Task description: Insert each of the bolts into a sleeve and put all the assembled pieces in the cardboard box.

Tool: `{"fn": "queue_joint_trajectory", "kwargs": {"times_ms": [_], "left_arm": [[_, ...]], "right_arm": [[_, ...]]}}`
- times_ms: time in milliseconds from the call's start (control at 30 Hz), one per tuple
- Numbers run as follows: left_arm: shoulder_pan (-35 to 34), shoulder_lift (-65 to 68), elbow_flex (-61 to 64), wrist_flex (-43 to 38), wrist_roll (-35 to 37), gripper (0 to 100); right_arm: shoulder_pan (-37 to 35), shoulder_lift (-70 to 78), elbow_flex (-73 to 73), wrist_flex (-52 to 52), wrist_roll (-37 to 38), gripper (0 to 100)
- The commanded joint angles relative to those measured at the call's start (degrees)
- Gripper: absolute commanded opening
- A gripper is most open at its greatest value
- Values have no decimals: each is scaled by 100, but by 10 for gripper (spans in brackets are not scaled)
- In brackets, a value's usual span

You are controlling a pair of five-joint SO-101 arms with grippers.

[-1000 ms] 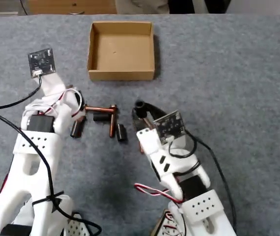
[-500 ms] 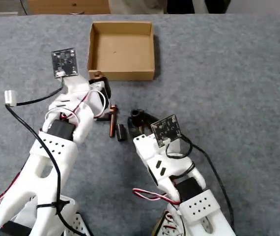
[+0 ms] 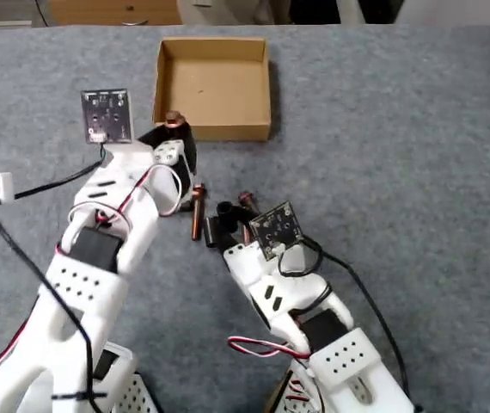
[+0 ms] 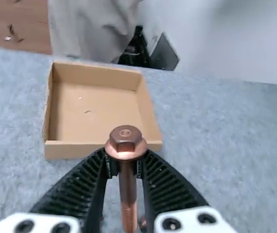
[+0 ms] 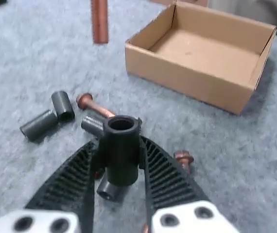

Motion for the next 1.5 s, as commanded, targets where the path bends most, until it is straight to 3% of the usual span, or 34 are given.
{"fn": "queue_joint_trajectory", "kwargs": {"times_ms": [0,333,1333,1467], "left_arm": [[123,-382,-308,299,-44,18],[598,-470,-44,343,211,18],[765,-453,-246,369,255,19],[782,-453,-536,826,255,19]], "right_arm": [[-75,347,-48,-598,-44,1],[-84,822,-251,-800,-255,1],[-84,813,-295,-1424,9,1],[-84,813,-312,-1424,9,1]]}}
